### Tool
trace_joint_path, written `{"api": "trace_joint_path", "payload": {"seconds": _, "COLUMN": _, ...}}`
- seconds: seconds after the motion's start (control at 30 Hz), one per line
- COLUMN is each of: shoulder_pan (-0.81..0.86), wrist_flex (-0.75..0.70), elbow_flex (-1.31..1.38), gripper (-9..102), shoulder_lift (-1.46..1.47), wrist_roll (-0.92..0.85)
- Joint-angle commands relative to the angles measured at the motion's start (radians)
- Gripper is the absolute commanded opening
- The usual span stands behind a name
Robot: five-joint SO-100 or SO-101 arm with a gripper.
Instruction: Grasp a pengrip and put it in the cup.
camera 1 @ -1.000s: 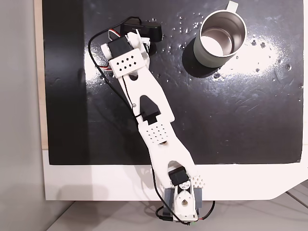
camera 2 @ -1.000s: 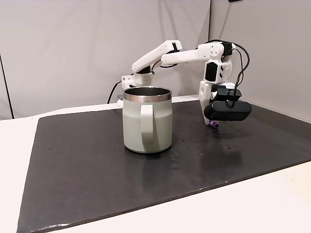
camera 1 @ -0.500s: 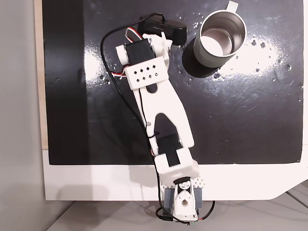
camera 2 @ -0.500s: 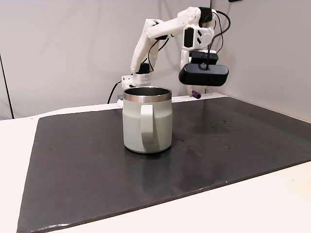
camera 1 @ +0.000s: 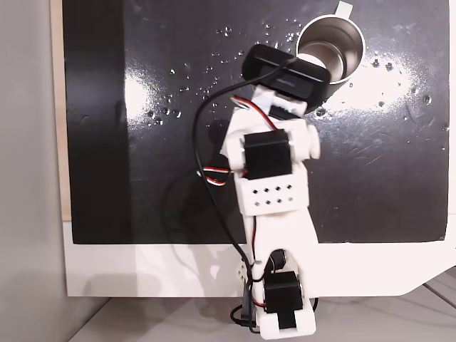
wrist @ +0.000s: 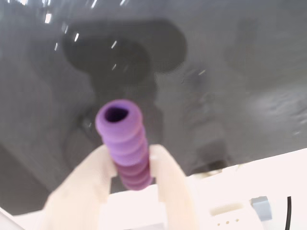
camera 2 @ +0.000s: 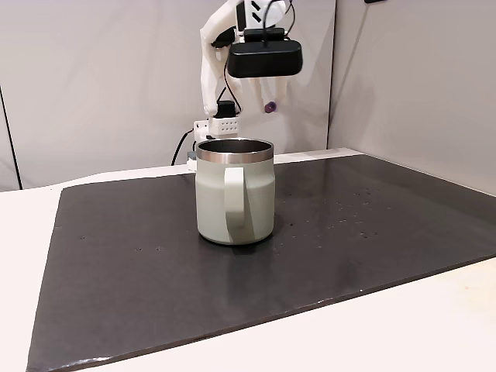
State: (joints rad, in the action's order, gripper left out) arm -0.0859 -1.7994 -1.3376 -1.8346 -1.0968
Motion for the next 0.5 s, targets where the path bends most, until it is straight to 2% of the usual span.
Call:
{"api": "trace_joint_path", "payload": {"seconds": 0.0, "shoulder_pan": 0.115, "wrist_flex": -0.009, "elbow_flex": 0.114, "gripper": 0, "shoulder_lift": -0.044, "wrist_roll": -0.054}}
{"api": "trace_joint_path", "payload": {"seconds": 0.2, "shoulder_pan": 0.273, "wrist_flex": -0.006, "elbow_flex": 0.400, "gripper": 0, "shoulder_lift": 0.089, "wrist_roll": -0.101}}
{"api": "trace_joint_path", "payload": {"seconds": 0.47, "shoulder_pan": 0.351, "wrist_flex": 0.000, "elbow_flex": 0.836, "gripper": 0, "shoulder_lift": 0.385, "wrist_roll": -0.094}}
